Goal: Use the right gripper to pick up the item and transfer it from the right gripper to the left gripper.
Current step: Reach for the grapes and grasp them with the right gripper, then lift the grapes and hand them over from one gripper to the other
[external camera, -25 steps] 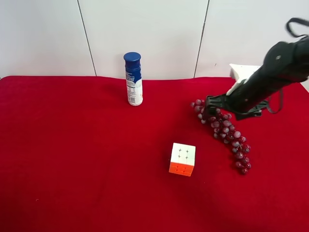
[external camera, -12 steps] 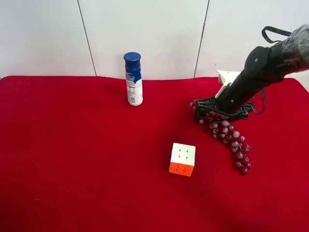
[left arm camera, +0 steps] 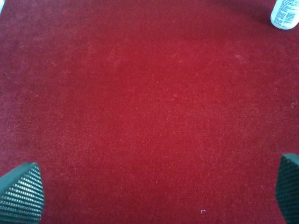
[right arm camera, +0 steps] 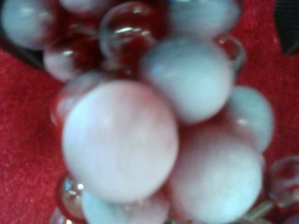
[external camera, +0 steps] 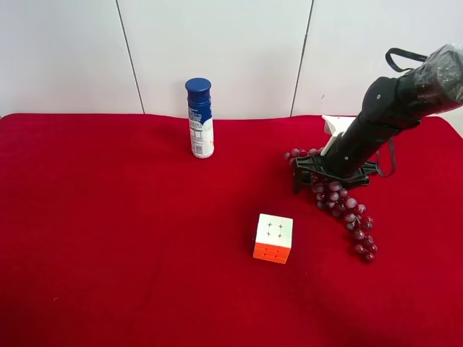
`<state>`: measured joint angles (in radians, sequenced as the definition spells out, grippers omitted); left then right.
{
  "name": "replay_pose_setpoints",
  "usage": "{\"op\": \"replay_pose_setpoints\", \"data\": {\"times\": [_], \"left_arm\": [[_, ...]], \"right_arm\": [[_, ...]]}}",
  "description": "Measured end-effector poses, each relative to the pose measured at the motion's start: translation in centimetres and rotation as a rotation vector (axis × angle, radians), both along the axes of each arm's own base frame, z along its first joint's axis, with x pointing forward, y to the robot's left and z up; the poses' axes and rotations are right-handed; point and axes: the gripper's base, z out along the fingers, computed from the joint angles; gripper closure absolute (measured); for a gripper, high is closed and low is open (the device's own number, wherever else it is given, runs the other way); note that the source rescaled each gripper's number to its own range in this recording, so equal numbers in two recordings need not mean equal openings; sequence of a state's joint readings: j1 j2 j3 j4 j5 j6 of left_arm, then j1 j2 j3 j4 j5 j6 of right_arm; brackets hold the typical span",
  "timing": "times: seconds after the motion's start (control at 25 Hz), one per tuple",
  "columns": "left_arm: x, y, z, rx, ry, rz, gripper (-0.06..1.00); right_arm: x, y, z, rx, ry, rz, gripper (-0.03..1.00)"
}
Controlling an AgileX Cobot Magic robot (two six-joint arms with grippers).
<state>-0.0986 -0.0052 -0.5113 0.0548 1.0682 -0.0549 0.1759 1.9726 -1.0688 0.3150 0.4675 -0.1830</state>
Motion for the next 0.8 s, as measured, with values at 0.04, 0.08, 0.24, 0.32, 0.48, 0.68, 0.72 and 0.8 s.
{"op": "replay_pose_setpoints", "data": {"times": [0.04, 0.08, 0.24, 0.32, 0.48, 0.68, 0.72, 0.8], "left_arm": [[0.0, 0.0, 0.0, 0.000, 0.000, 0.000, -0.06], [0.0, 0.0, 0.0, 0.000, 0.000, 0.000, -0.06], [0.0, 0.0, 0.0, 0.000, 0.000, 0.000, -0.06], [0.0, 0.0, 0.0, 0.000, 0.000, 0.000, -0.06], [0.0, 0.0, 0.0, 0.000, 0.000, 0.000, -0.06], [0.0, 0.0, 0.0, 0.000, 0.000, 0.000, -0.06], [0.0, 0.0, 0.0, 0.000, 0.000, 0.000, -0.06], [0.0, 0.0, 0.0, 0.000, -0.001, 0.000, -0.06]], "right_arm": [[0.0, 0.0, 0.0, 0.000, 0.001, 0.000, 0.31], [0.0, 0.0, 0.0, 0.000, 0.002, 0.000, 0.45], [-0.1, 0.0, 0.2, 0.004, 0.010, 0.001, 0.71], [-0.1, 0.0, 0.3, 0.005, 0.010, 0.002, 0.71], [-0.2, 0.1, 0.6, 0.007, 0.014, 0.005, 0.73], [-0.3, 0.1, 0.6, 0.007, 0.021, 0.009, 0.74], [-0.3, 0.1, 0.6, 0.005, 0.019, 0.014, 0.74], [-0.3, 0.1, 1.1, 0.004, 0.006, 0.033, 0.74]]}}
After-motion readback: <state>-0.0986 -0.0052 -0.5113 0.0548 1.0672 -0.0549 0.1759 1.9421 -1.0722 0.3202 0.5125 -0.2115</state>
